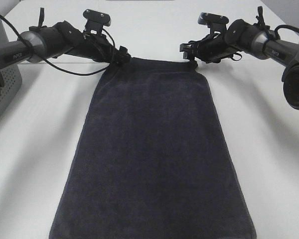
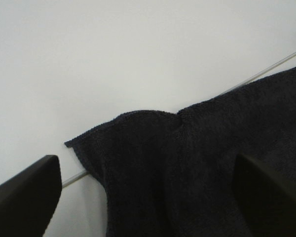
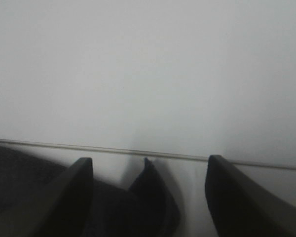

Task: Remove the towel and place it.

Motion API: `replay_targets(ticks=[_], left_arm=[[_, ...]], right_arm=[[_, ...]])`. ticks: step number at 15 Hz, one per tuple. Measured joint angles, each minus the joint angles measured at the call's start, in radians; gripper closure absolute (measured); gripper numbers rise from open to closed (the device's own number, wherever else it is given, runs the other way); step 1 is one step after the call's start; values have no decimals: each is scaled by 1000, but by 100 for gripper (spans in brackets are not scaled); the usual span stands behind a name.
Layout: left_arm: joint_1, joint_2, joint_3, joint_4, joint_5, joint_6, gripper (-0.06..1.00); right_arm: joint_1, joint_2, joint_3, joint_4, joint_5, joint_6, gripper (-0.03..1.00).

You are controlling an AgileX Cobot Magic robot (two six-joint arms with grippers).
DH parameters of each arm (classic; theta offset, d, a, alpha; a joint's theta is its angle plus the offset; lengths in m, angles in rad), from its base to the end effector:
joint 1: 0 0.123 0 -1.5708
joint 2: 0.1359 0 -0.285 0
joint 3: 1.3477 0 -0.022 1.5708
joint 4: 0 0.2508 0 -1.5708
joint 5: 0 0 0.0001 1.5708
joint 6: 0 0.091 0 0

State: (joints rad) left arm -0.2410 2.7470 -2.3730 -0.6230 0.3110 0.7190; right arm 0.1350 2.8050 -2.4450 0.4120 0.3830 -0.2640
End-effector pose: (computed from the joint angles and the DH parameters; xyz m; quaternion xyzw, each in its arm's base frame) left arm 0.5777 -0.1588 0.0998 0.1987 0.8452 -0.1077 0.4843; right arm 0.5923 0.0942 0.0806 -0.0403 0.8878 0.1242 0.4413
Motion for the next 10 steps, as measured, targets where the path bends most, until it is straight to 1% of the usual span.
replay_targets(ticks=[3,5,10], left_arm=[[-5,0,0,-2,0,0,6],[-13,0,0,-3,1,0,6],[-17,0,0,-3,1,0,6]], right_arm=[[0,18,0,0,-58,-34,35],[0,24,0,0,-71,-38,37],[0,35,0,0,-52,-67,45]])
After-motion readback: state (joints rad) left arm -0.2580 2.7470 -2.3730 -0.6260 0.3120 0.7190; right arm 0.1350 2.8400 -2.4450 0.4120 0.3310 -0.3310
